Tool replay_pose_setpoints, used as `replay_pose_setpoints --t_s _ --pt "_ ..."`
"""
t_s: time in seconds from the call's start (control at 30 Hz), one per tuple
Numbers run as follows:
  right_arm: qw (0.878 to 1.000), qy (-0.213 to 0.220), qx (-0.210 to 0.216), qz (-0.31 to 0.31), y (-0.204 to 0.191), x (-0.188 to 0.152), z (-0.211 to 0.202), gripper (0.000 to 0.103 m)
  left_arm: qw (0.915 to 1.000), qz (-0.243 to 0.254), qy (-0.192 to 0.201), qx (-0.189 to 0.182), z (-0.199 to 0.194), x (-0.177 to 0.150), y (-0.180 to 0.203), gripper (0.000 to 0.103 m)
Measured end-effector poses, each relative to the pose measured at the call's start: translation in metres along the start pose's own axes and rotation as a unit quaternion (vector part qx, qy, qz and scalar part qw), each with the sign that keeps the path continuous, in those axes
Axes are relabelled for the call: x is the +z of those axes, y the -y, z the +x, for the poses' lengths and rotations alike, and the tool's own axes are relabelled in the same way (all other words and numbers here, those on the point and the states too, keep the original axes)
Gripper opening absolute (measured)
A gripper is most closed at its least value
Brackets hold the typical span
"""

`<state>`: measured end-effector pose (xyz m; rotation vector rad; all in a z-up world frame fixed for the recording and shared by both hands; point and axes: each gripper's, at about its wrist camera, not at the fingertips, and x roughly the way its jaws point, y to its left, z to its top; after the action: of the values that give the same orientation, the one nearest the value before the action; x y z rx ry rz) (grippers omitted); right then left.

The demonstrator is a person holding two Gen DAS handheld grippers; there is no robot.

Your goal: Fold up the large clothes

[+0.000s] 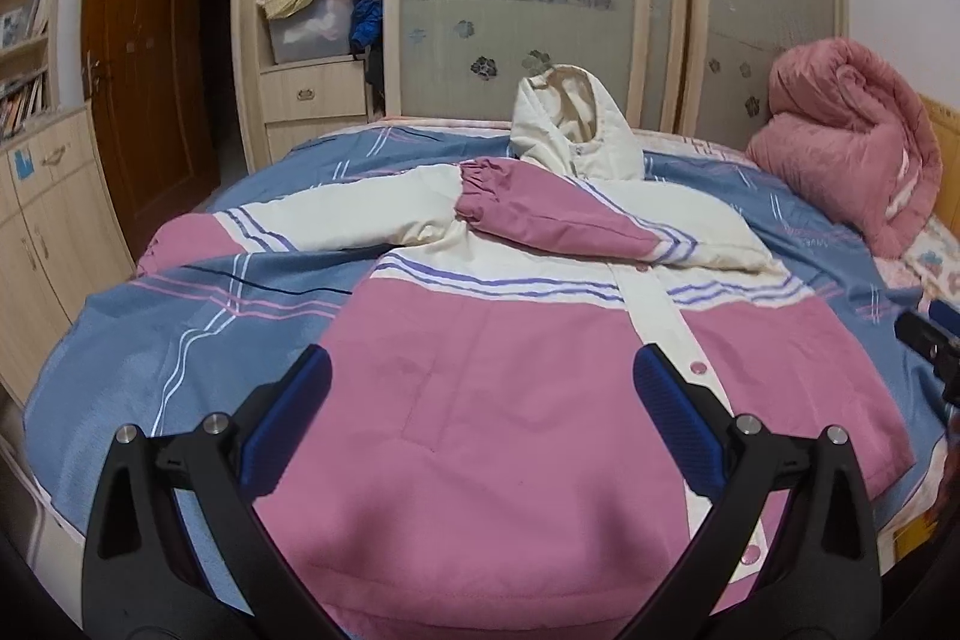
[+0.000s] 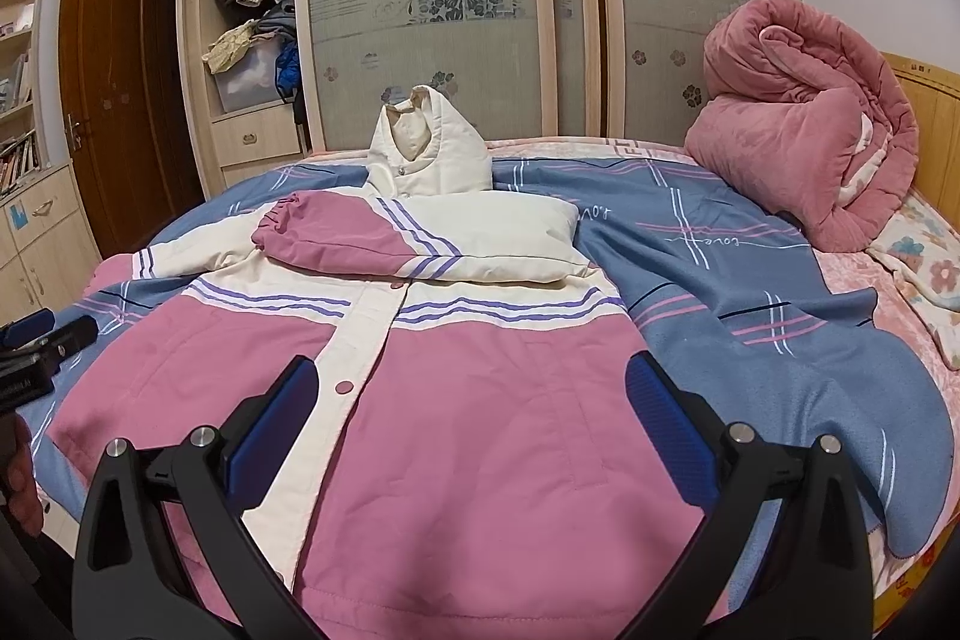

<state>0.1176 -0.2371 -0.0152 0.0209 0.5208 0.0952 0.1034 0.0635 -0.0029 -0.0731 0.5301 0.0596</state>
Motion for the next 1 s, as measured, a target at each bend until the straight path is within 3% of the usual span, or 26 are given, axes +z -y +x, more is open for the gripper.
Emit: replay_pose_setpoints --t_s 0.13,0.17,0.23,0.33,0.4,0.53,0.7,0.8,0.83,0.87,0.9,0.93,1.0 --pt "1.0 0.002 0.005 0.004 0.0 0.002 -0.002 0.102 0.9974 -0.065 -0.012 -0.027 0.003 0.009 -0.038 0.101" --pt "1.0 0.001 0.007 0.005 0.0 0.002 -0.002 0.102 0.9935 -0.105 -0.019 -0.04 0.005 0.013 -0.059 0.101" --pt "1.0 -0.003 0.012 0.007 0.0 0.002 -0.001 0.102 0.9828 -0.173 -0.027 -0.057 0.008 0.019 -0.096 0.101" --pt "1.0 -0.005 0.016 0.006 -0.001 0.002 -0.001 0.102 0.9552 -0.285 -0.027 -0.074 0.019 0.027 -0.171 0.101" --pt "1.0 -0.006 0.02 0.009 -0.001 0.003 -0.001 0.102 0.9448 -0.319 -0.014 -0.073 0.029 0.032 -0.207 0.101" --pt "1.0 -0.011 0.027 0.009 -0.003 0.003 0.002 0.102 0.9275 -0.367 -0.002 -0.069 0.072 0.052 -0.29 0.101" --pt "0.999 -0.021 0.025 0.001 -0.009 0.001 0.01 0.102 0.8966 -0.439 -0.004 -0.061 0.14 0.06 -0.393 0.1" --pt "0.999 -0.028 0.021 -0.005 -0.011 0.0 0.017 0.102 0.8935 -0.447 -0.003 -0.042 0.172 0.051 -0.434 0.1" --pt "0.999 -0.031 0.018 -0.007 -0.013 -0.001 0.019 0.102 0.8881 -0.458 -0.006 -0.036 0.181 0.045 -0.444 0.1" --pt "0.999 -0.035 0.017 -0.008 -0.014 -0.002 0.022 0.102 0.8752 -0.481 -0.005 -0.053 0.193 0.035 -0.456 0.1" --pt "0.999 -0.037 0.017 -0.008 -0.014 -0.003 0.023 0.102 0.8679 -0.492 -0.004 -0.069 0.201 0.03 -0.462 0.099" --pt "0.999 -0.039 0.017 -0.01 -0.014 -0.003 0.025 0.102 0.8642 -0.497 -0.007 -0.076 0.207 0.026 -0.464 0.099" --pt "0.999 -0.043 0.016 -0.016 -0.017 -0.005 0.028 0.102 0.8696 -0.486 -0.022 -0.086 0.221 0.02 -0.462 0.099"
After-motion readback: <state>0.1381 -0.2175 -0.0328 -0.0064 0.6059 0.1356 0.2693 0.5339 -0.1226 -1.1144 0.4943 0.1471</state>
